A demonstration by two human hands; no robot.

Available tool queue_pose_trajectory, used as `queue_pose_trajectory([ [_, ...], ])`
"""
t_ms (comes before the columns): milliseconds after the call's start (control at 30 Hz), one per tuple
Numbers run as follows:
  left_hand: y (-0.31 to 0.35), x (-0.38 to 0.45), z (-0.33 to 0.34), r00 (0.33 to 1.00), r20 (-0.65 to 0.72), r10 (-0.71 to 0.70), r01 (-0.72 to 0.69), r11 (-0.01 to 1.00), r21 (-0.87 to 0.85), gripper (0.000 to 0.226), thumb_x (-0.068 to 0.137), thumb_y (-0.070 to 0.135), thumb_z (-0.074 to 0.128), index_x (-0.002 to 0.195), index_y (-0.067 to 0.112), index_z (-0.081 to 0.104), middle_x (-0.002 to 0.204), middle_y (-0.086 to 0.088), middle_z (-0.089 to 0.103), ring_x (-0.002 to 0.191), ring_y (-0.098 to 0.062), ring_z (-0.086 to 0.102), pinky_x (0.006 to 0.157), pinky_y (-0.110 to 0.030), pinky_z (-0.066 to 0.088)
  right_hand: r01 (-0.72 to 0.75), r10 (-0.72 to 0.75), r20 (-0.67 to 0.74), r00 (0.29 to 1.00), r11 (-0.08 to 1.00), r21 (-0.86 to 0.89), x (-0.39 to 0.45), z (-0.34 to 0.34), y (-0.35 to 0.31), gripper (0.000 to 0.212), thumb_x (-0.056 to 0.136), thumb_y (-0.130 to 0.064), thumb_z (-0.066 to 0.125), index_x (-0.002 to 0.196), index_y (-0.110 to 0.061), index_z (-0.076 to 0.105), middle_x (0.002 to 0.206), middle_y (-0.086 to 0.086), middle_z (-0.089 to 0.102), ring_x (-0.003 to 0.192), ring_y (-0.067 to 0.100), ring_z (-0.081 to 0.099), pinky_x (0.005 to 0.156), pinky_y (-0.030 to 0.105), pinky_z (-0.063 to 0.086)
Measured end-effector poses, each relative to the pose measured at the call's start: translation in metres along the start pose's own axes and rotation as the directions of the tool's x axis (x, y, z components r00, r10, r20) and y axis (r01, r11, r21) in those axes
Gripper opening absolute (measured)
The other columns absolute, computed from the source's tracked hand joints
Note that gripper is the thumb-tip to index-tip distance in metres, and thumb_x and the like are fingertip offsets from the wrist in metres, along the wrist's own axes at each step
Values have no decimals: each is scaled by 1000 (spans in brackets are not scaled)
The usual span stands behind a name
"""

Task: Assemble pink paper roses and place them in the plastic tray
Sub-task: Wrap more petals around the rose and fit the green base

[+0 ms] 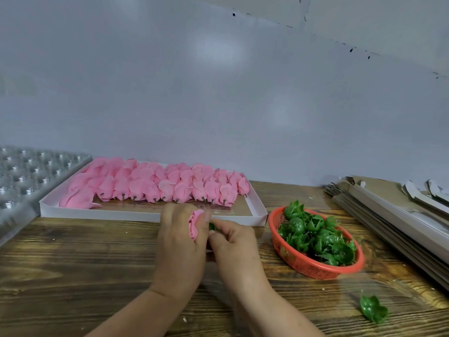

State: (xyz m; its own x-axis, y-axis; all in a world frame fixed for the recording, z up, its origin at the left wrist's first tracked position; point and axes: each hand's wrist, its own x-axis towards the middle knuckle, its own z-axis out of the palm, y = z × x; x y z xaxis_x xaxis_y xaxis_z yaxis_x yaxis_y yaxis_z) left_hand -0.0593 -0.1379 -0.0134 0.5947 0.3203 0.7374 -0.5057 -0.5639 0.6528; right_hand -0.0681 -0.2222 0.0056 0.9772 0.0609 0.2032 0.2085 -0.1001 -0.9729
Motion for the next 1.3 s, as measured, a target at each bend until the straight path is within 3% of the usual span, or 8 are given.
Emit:
queue_pose_trajectory([
  [167, 6, 0, -4, 994, -6, 111, -110, 988, 107, 46, 86, 37, 43, 80, -4, 63, 82, -19, 54, 66, -36, 58, 55, -43, 51, 19, -23, -57, 998, 997, -75, 1, 1, 0, 23, 86, 7, 45, 76, 5, 66, 79, 34, 63, 68, 21, 54, 71, 55, 52],
  [400, 4, -1, -3, 994, -1, 113, -113, 991, 74, 41, 84, 34, 47, 78, -3, 65, 80, -13, 52, 66, -23, 52, 66, -32, 42, 54, -70, -122, 990, 991, -124, 3, -3, 1, 22, 81, 8, 48, 73, 5, 68, 76, 30, 65, 65, 23, 56, 68, 51, 52],
  [533, 4, -3, -2, 996, 28, 82, -84, 995, 51, 43, 83, 37, 50, 77, -1, 67, 79, -11, 53, 68, -22, 52, 67, -30, 40, 17, -20, -147, 989, 1000, -22, 5, -9, 1, 24, 80, 11, 49, 78, 2, 72, 80, 21, 71, 80, 34, 68, 78, 49, 56],
  [733, -2, 1, 1, 994, -22, -105, 104, 994, -21, 11, 79, 10, 76, 79, 1, 71, 83, -7, 53, 70, -22, 53, 68, -33, 41, -41, 43, -23, 999, 997, 65, 2, -5, 2, 18, 82, 9, 51, 83, 11, 69, 84, 31, 68, 73, 26, 62, 77, 47, 54],
  [900, -2, 1, 1, 989, -41, -144, 143, 989, -24, 11, 78, 7, 76, 79, 1, 67, 83, -4, 50, 68, -21, 49, 63, -23, 34, -84, 76, 47, 996, 981, 177, 0, -6, -1, 16, 86, 3, 56, 83, 9, 70, 78, 22, 69, 73, 26, 62, 69, 33, 55],
  [1100, -2, 1, -2, 994, -5, -113, 112, 993, -25, 12, 81, 8, 75, 77, 1, 66, 81, -5, 50, 67, -21, 49, 67, -31, 37, -32, 32, -2, 999, 994, 101, 0, -4, -1, 23, 83, 12, 47, 83, 10, 70, 84, 29, 69, 73, 24, 63, 75, 42, 54],
  [1200, -2, 2, -2, 992, 2, -123, 123, 991, -44, 11, 81, 7, 73, 76, 3, 65, 81, -4, 50, 66, -19, 49, 65, -30, 37, -43, 44, -2, 999, 988, 151, 1, -7, -3, 33, 84, 12, 43, 79, 1, 73, 75, 22, 71, 65, 19, 65, 69, 33, 56],
  [1300, -3, 5, -2, 987, -21, -159, 157, 984, -79, 13, 84, 11, 71, 76, 7, 61, 79, 0, 49, 67, -4, 48, 60, -14, 34, -139, 136, 34, 990, 938, 318, 6, -14, -3, 27, 87, 13, 47, 81, -1, 69, 62, 12, 69, 54, 13, 66, 56, 19, 56],
])
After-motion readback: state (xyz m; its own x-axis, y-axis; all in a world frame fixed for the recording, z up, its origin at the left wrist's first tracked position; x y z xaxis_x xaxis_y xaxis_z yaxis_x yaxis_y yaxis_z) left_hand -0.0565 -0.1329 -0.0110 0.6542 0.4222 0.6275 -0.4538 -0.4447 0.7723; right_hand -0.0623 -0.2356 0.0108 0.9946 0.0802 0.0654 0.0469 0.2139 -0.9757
